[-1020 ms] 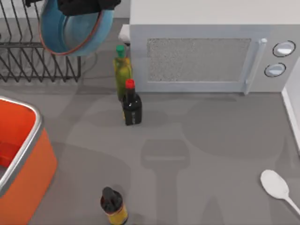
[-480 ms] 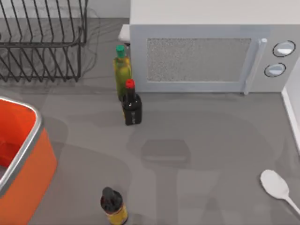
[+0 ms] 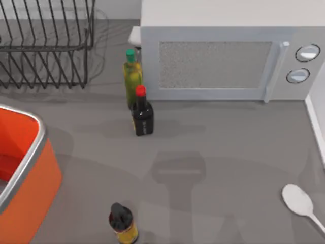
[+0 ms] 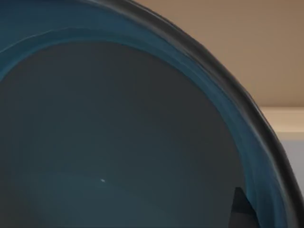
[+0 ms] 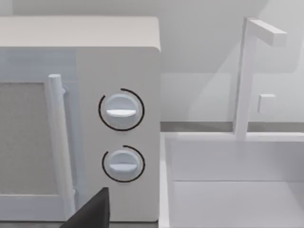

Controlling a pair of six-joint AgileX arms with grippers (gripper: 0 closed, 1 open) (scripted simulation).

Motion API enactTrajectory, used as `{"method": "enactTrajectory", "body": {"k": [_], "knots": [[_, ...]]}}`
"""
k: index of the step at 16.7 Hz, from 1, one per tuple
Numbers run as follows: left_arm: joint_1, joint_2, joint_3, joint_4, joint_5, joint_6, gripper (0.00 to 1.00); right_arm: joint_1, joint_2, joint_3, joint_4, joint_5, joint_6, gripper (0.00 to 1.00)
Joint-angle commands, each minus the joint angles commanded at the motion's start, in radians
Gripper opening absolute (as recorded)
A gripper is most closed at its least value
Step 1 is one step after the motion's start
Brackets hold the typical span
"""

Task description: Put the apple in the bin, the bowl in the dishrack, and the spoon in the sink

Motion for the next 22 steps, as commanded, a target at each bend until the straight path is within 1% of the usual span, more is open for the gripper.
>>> {"method": "enactTrajectory", "body": {"k": [5, 8, 11, 18, 20, 22], "knots": [[-0.004, 0.016, 0.004, 0.011, -0.004, 0.000, 0.00, 0.000, 0.000, 0.000, 0.000, 0.000, 0.000, 1.00], [-0.012, 0.112, 0.004, 0.110, -0.013, -0.001, 0.00, 0.000, 0.000, 0.000, 0.000, 0.000, 0.000, 1.00], [-0.028, 0.281, -0.014, 0.301, -0.029, -0.001, 0.00, 0.000, 0.000, 0.000, 0.000, 0.000, 0.000, 1.00], [-0.085, 0.704, -0.117, 0.859, -0.078, 0.001, 0.00, 0.000, 0.000, 0.000, 0.000, 0.000, 0.000, 1.00], [-0.100, 0.791, -0.151, 0.967, -0.090, 0.002, 0.00, 0.000, 0.000, 0.000, 0.000, 0.000, 0.000, 1.00], [-0.110, 0.845, -0.179, 1.033, -0.098, 0.003, 0.00, 0.000, 0.000, 0.000, 0.000, 0.000, 0.000, 1.00]]}}
